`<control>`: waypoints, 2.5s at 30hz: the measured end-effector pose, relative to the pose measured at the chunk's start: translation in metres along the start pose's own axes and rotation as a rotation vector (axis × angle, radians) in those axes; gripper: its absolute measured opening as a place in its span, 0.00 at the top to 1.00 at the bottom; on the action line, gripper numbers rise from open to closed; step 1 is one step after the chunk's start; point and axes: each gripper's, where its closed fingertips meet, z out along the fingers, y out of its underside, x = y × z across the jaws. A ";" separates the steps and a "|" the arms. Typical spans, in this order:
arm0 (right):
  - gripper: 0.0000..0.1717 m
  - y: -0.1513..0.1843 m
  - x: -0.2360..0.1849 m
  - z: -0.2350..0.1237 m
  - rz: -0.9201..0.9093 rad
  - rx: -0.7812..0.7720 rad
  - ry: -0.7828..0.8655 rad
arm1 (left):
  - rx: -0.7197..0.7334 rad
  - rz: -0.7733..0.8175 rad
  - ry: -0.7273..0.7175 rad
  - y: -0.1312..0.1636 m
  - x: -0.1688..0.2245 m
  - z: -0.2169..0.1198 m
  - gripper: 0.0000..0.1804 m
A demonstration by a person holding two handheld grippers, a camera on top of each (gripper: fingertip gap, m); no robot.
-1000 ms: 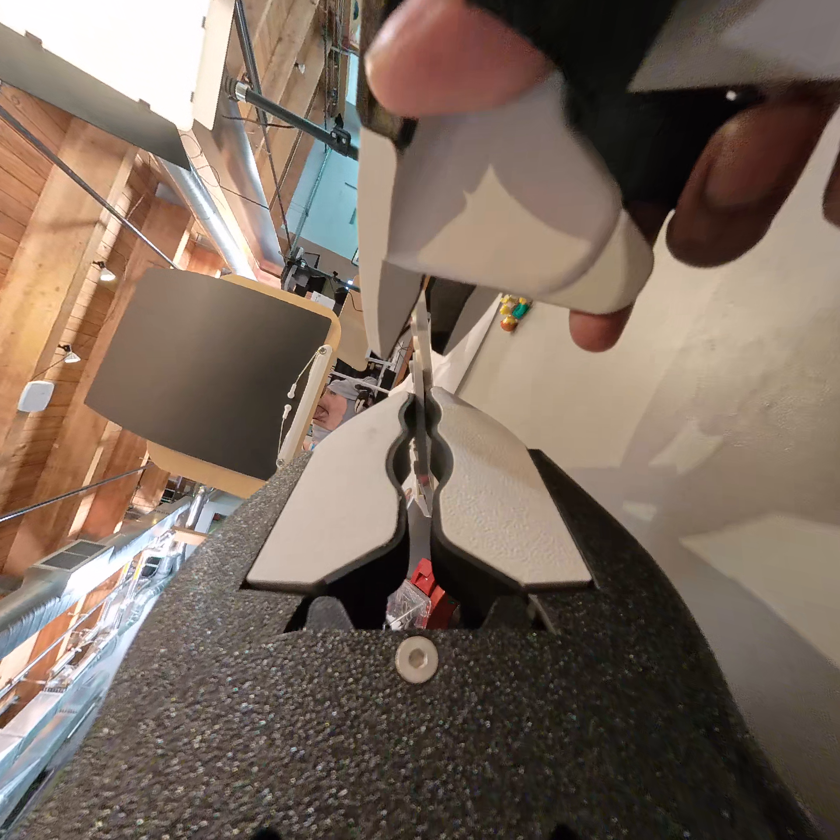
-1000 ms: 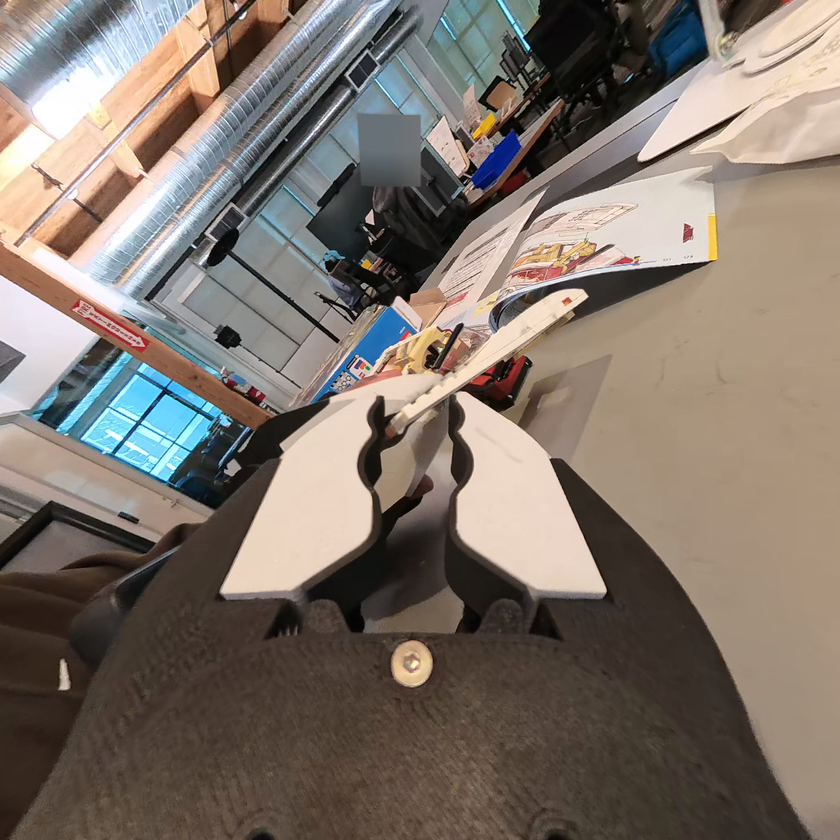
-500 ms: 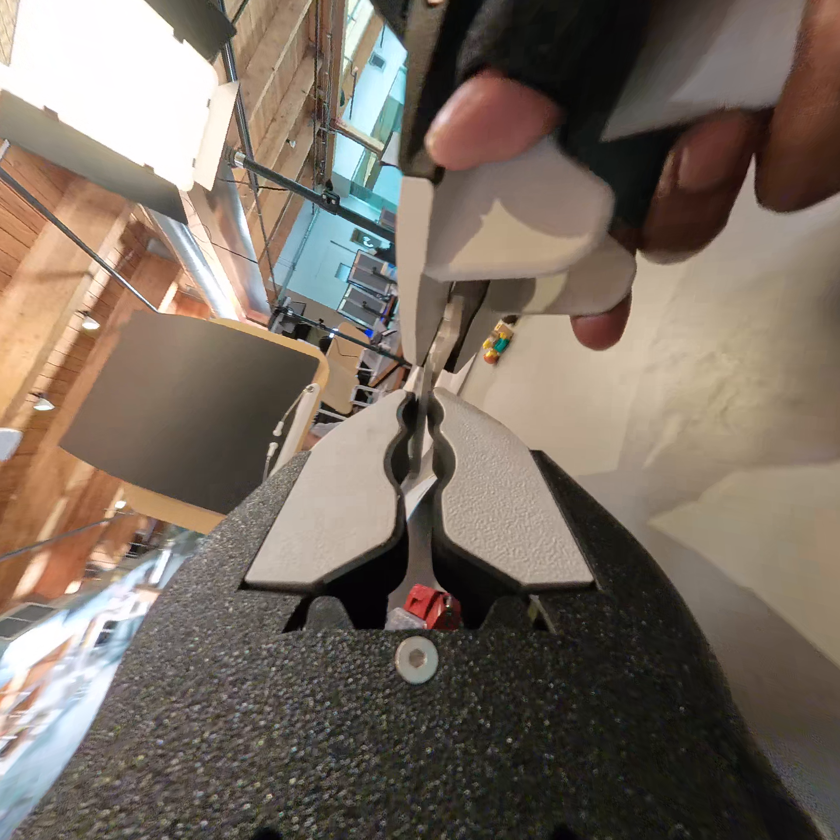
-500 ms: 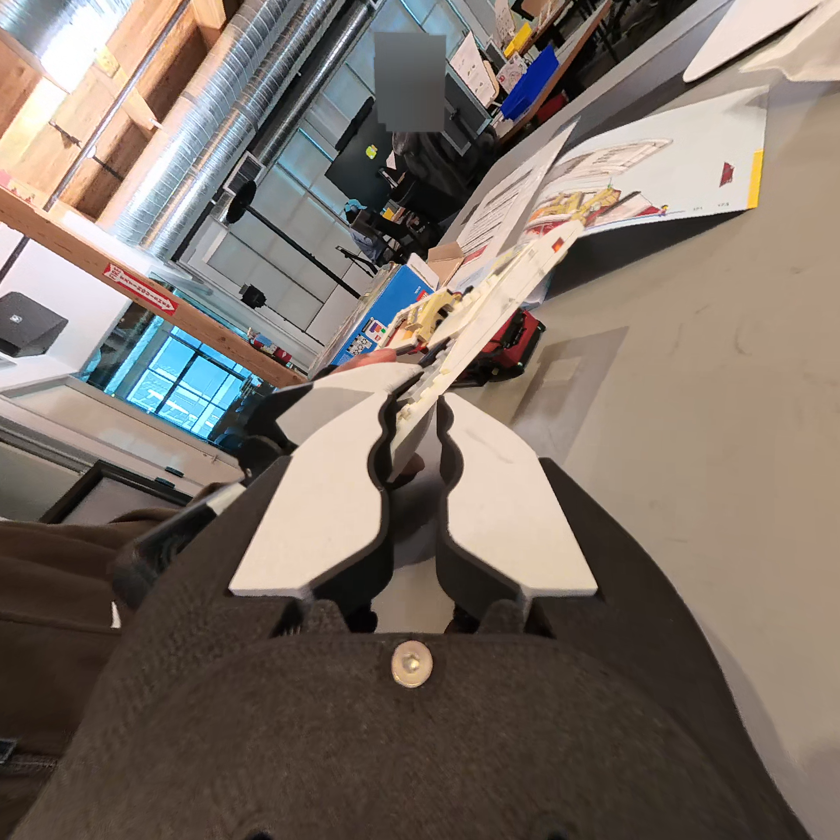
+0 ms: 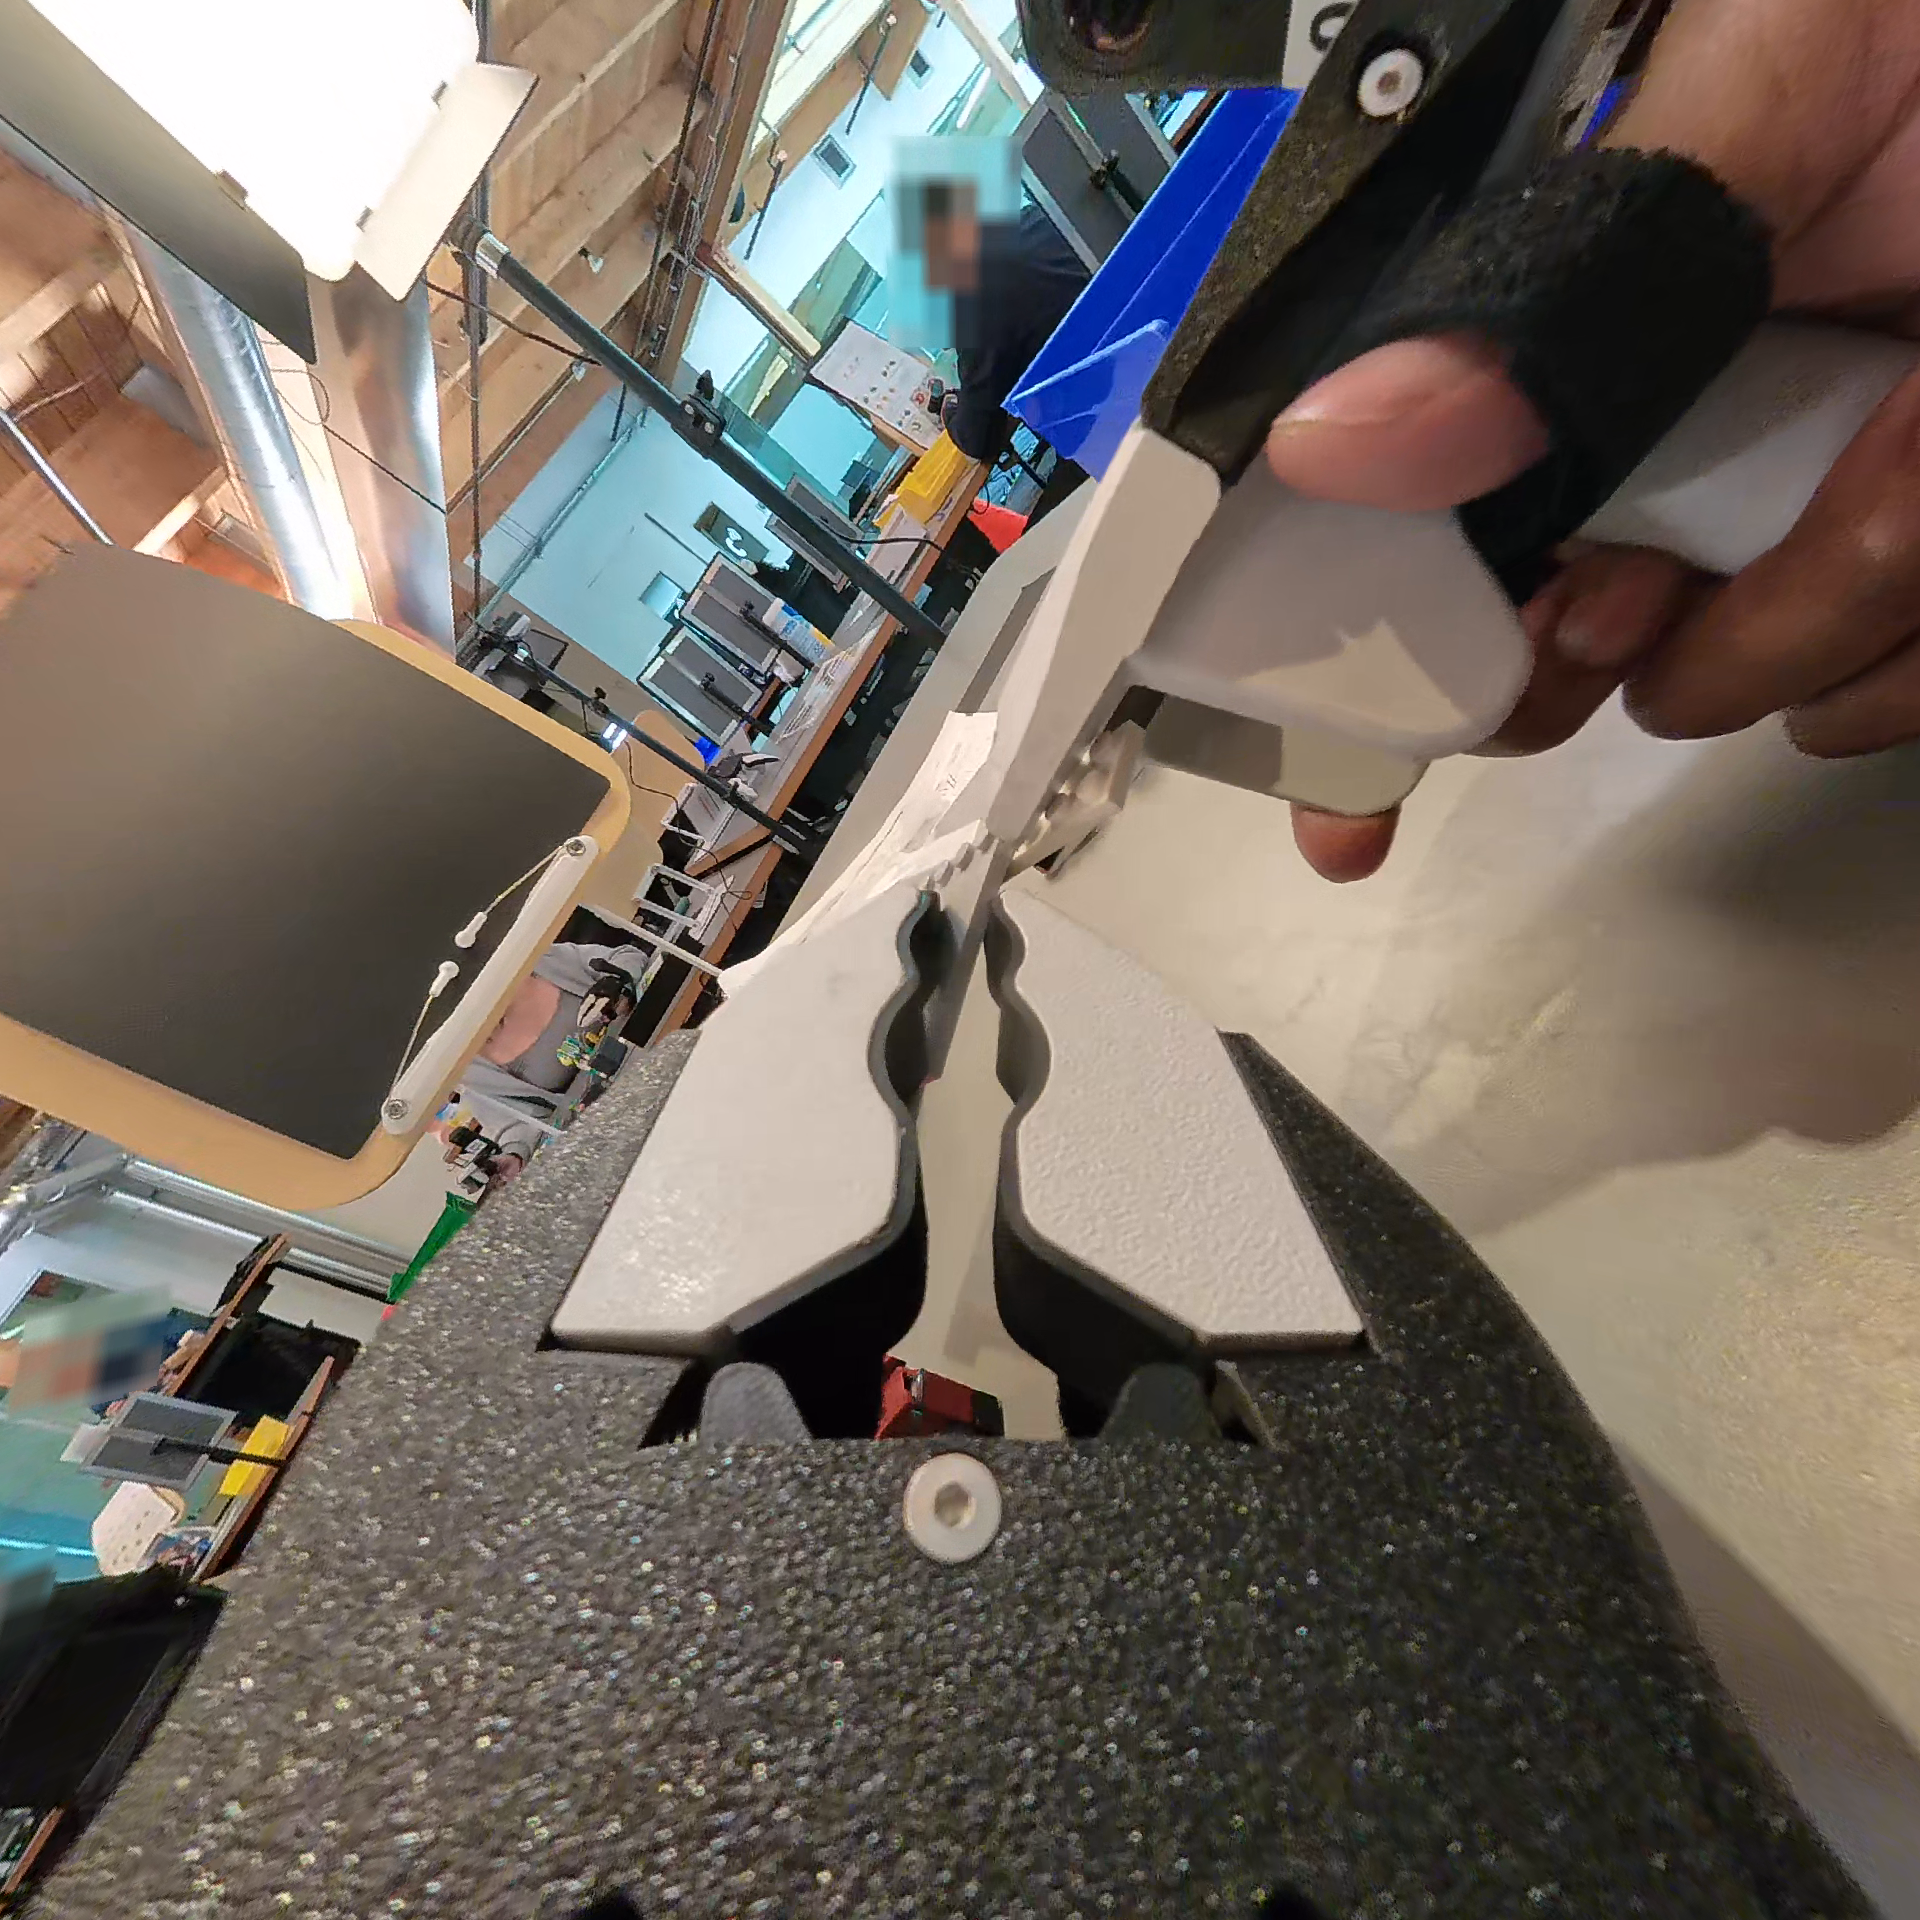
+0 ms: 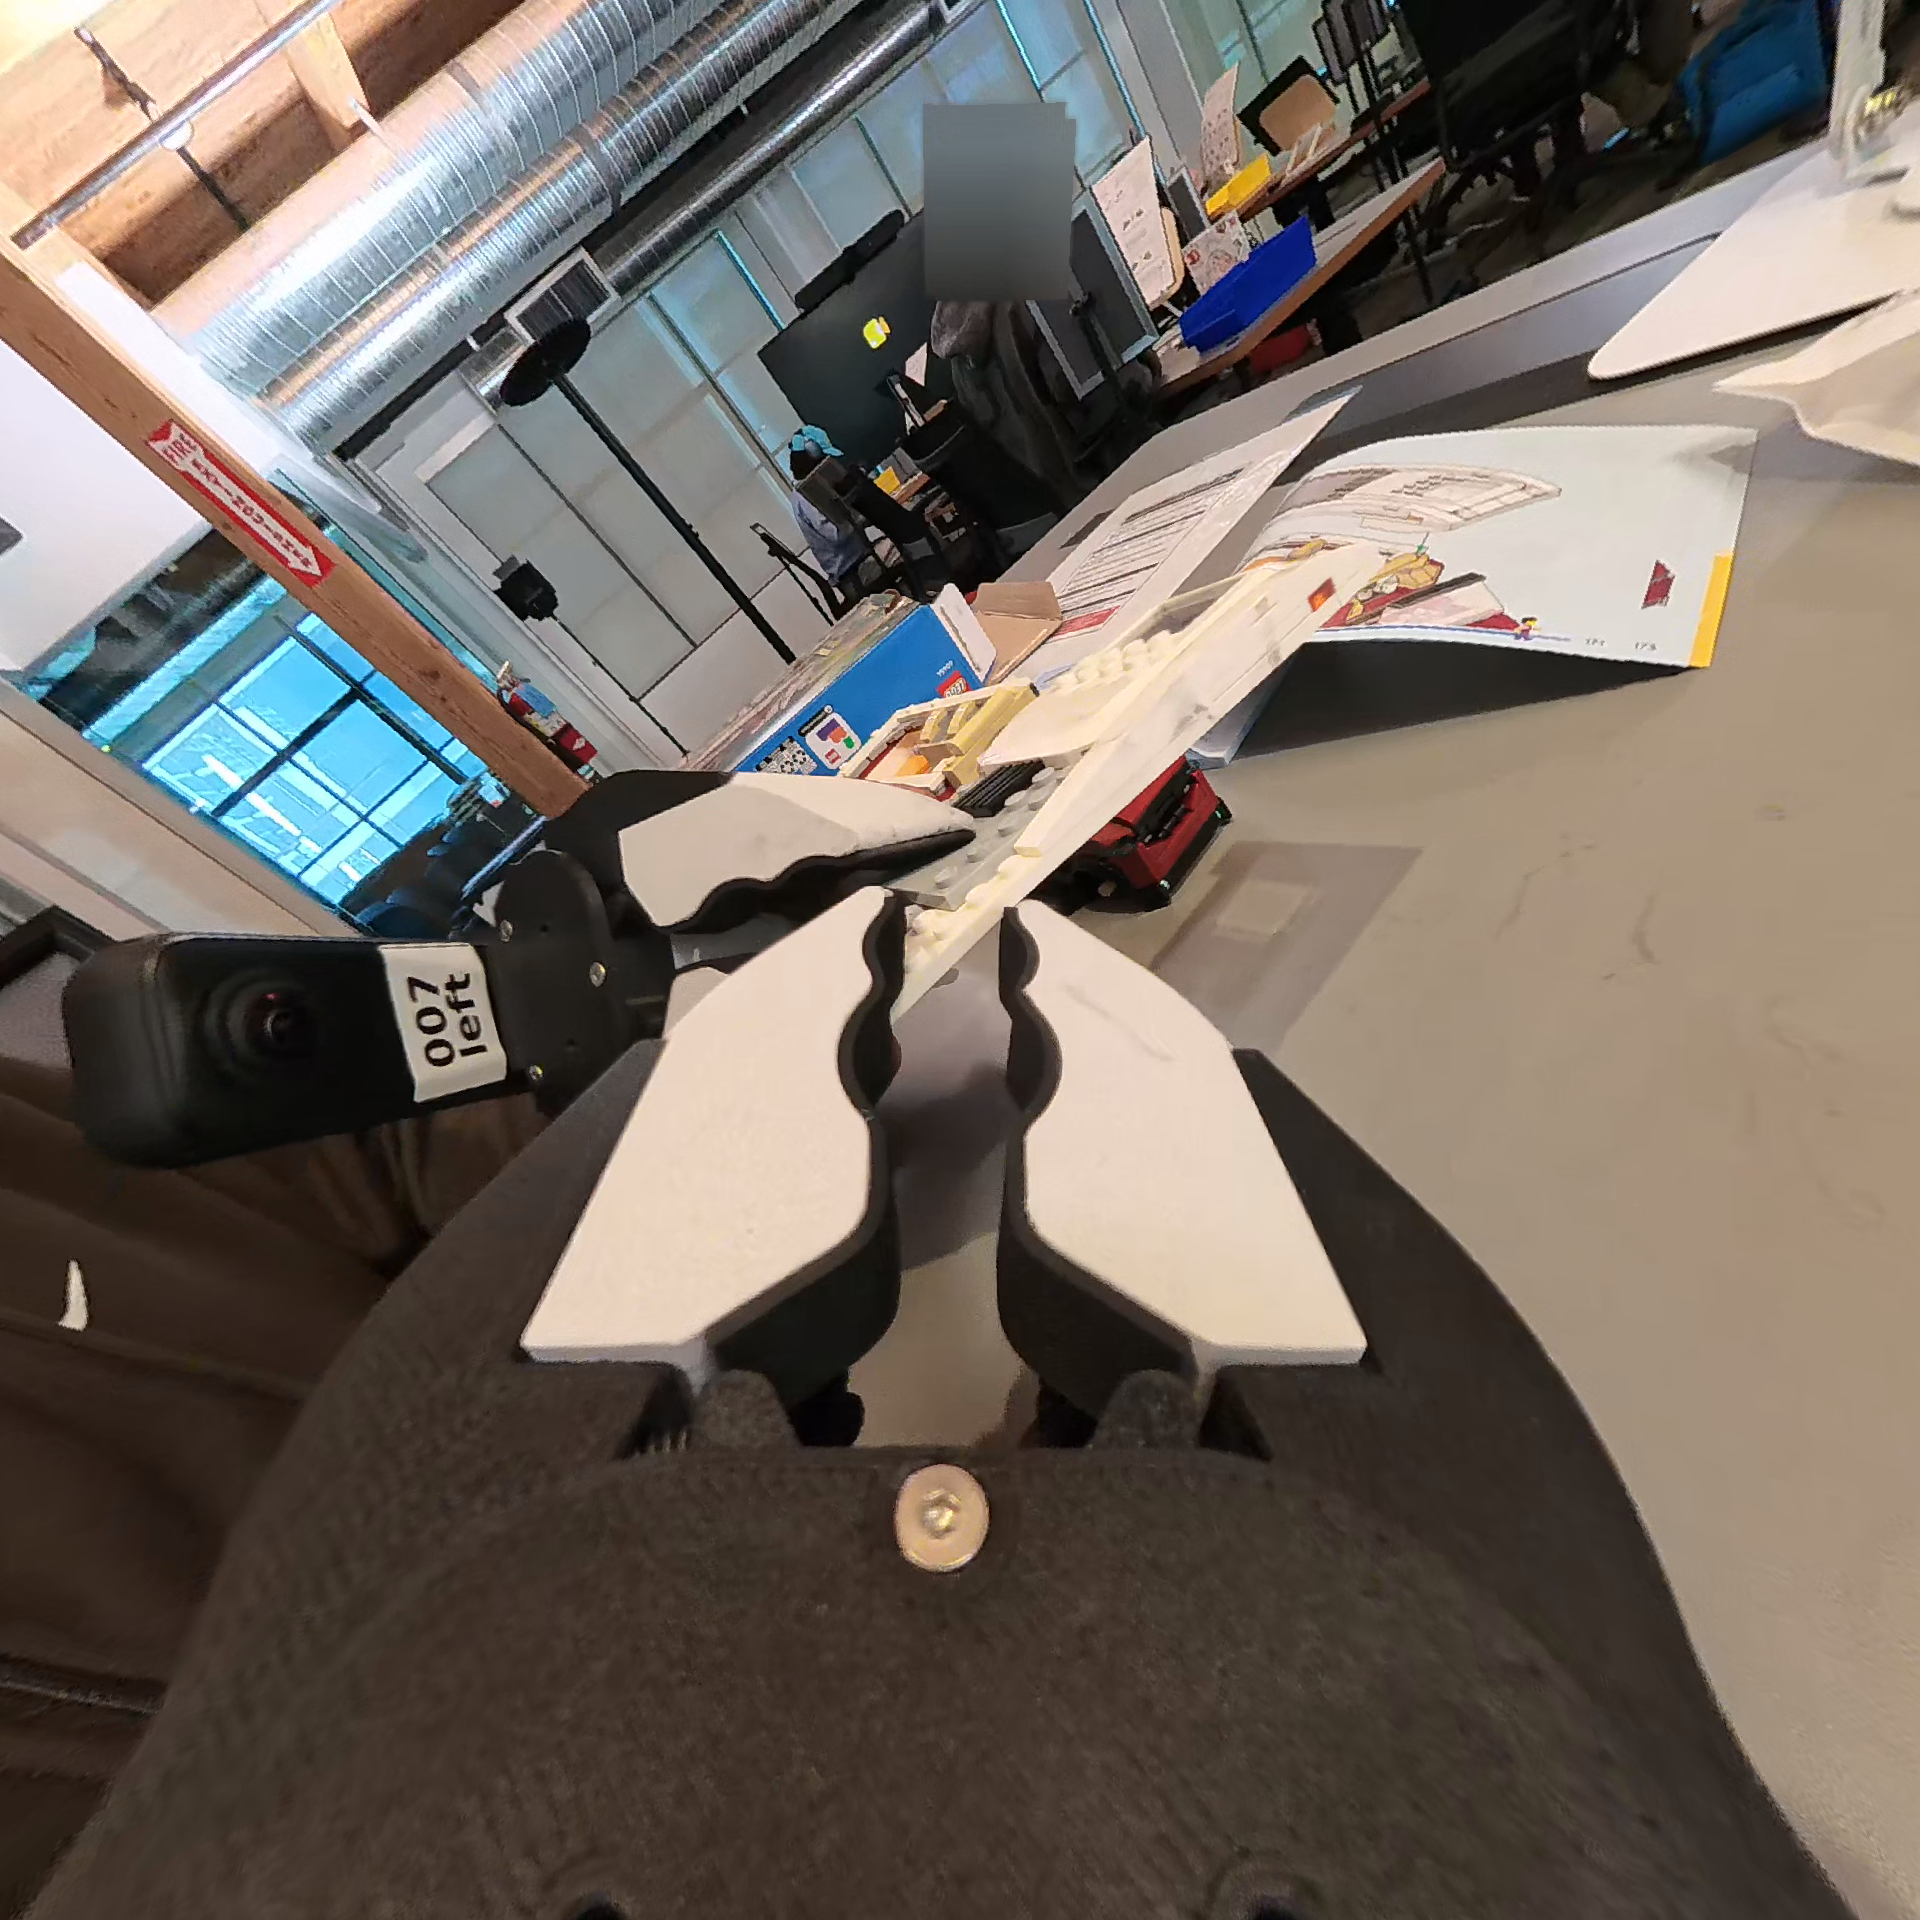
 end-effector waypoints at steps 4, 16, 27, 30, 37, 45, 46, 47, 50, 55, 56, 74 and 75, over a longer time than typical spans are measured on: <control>0.90 0.000 -0.002 -0.001 -0.013 0.013 -0.028 | 0.010 -0.009 0.004 -0.002 0.000 -0.001 0.95; 0.90 -0.001 -0.012 -0.005 -0.020 0.023 -0.124 | 0.086 -0.103 0.041 -0.012 -0.003 -0.007 0.96; 0.90 0.002 -0.008 -0.005 -0.155 -0.018 -0.053 | 0.096 -0.111 0.058 -0.012 -0.002 -0.007 0.96; 0.90 0.001 -0.008 -0.006 -0.108 -0.009 -0.068 | 0.084 -0.040 0.055 -0.010 0.001 -0.007 0.97; 0.90 0.003 -0.012 -0.007 -0.015 -0.011 -0.138 | 0.115 0.152 0.043 -0.013 0.003 -0.011 0.97; 0.92 0.004 -0.008 -0.009 0.113 -0.009 -0.166 | 0.078 0.510 -0.058 -0.011 0.010 -0.010 0.98; 0.92 0.004 -0.008 -0.009 0.126 -0.009 -0.171 | 0.081 0.514 -0.057 -0.011 0.010 -0.010 0.98; 0.92 0.004 -0.008 -0.009 0.133 -0.008 -0.175 | 0.087 0.514 -0.056 -0.011 0.010 -0.010 0.98; 0.92 0.005 -0.009 -0.009 0.131 -0.012 -0.185 | 0.120 0.445 -0.026 -0.013 0.010 -0.011 0.98; 0.92 0.005 -0.014 -0.009 0.072 -0.021 -0.189 | 0.173 0.272 0.036 -0.016 0.008 -0.014 0.98; 0.92 0.004 -0.014 -0.009 0.063 -0.019 -0.191 | 0.182 0.236 0.048 -0.017 0.008 -0.015 0.97; 0.95 -0.016 -0.012 -0.012 0.032 0.141 -0.143 | 0.103 0.093 -0.107 -0.022 -0.003 -0.006 0.92; 0.95 -0.016 -0.012 -0.012 0.035 0.142 -0.144 | 0.092 0.118 -0.124 -0.021 -0.004 -0.005 0.92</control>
